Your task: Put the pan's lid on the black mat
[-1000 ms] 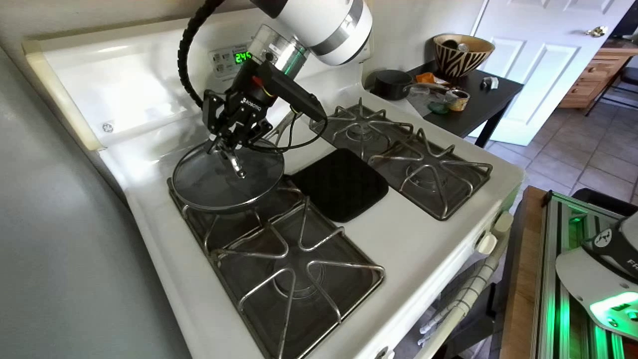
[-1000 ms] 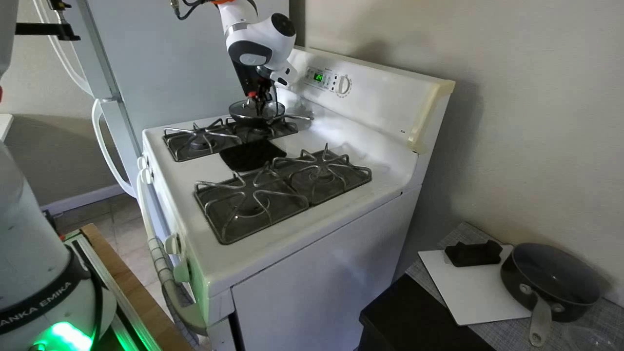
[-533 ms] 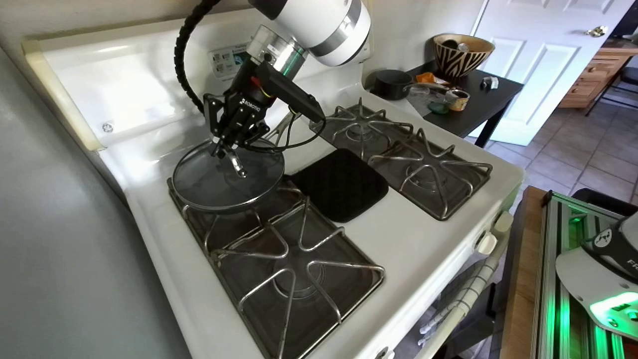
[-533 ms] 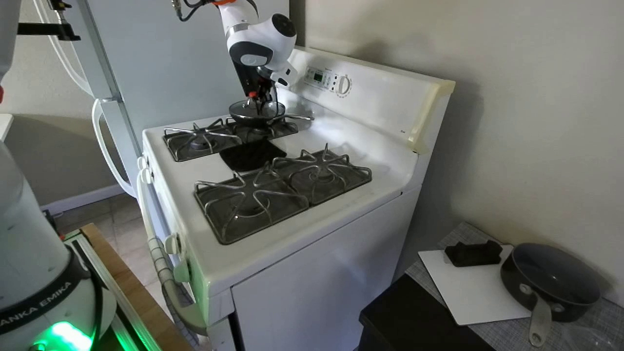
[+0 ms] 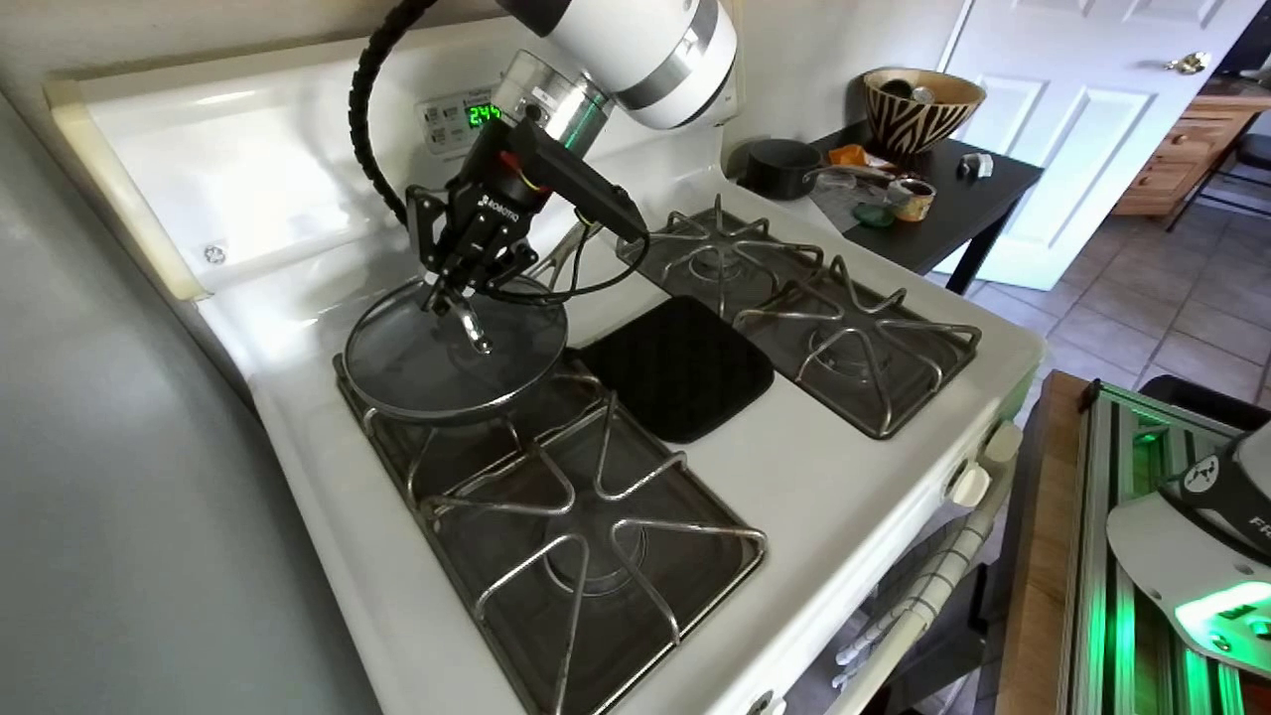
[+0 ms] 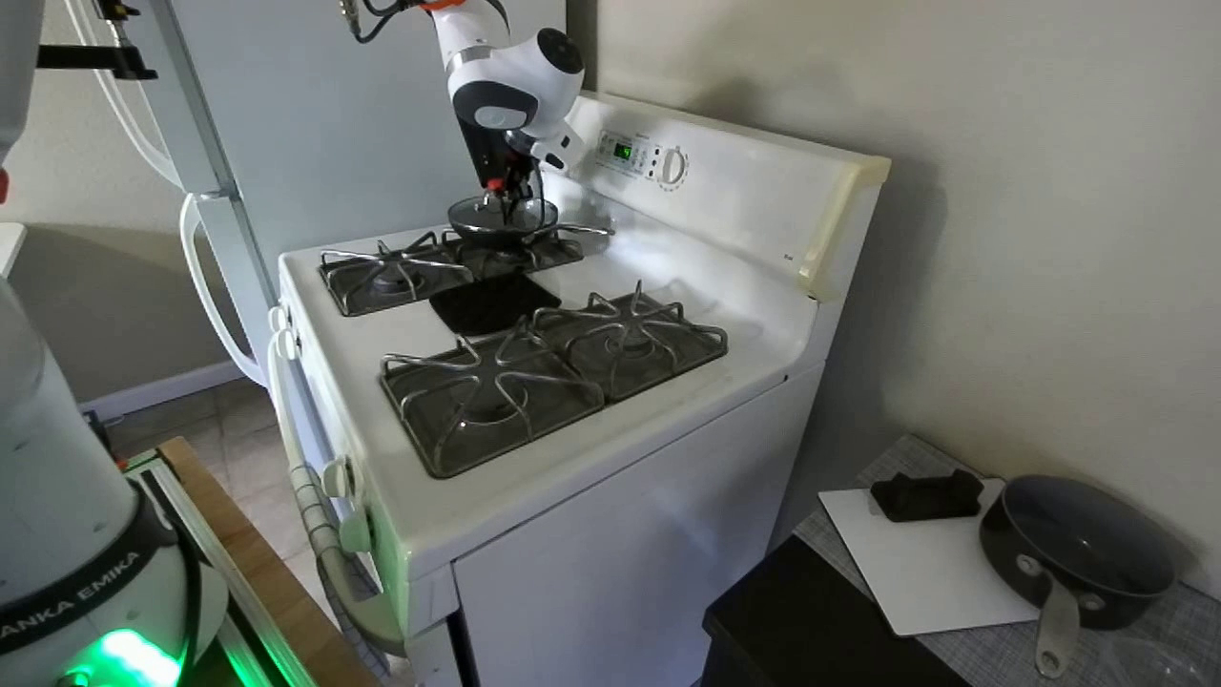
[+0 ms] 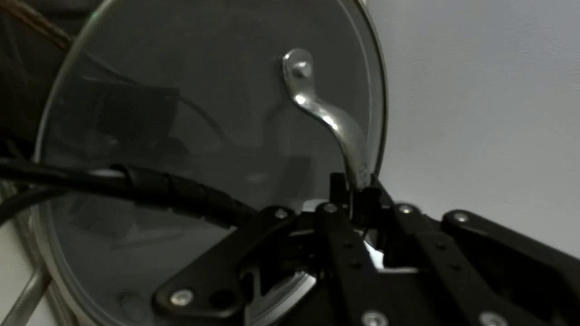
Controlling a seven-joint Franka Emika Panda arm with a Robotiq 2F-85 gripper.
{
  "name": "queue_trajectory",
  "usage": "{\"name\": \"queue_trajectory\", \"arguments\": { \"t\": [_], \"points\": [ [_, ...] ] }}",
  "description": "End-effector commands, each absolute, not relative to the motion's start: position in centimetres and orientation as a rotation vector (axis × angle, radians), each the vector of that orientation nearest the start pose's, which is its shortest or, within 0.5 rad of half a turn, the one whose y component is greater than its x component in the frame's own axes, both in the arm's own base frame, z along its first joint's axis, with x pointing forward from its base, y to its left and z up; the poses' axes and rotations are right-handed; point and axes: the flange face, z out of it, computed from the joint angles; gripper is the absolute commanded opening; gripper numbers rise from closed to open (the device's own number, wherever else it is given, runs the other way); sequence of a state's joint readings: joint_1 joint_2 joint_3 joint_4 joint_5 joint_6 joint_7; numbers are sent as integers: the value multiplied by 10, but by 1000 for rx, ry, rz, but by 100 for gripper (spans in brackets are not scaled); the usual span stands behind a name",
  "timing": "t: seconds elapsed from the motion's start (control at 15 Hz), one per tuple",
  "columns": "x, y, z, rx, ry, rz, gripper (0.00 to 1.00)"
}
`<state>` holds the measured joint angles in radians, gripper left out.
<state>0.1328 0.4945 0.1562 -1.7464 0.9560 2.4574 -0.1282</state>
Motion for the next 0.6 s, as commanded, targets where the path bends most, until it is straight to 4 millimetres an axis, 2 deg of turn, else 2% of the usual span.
{"name": "queue_trajectory", "arguments": {
  "t": [0.0,0.07,0.13,0.53],
  "points": [
    [665,178,294,-2347,392,-44,1],
    [666,177,293,-2342,391,-29,1],
    [668,176,293,-2337,391,-17,24],
    [674,177,294,-2302,393,50,67]
  ]
}}
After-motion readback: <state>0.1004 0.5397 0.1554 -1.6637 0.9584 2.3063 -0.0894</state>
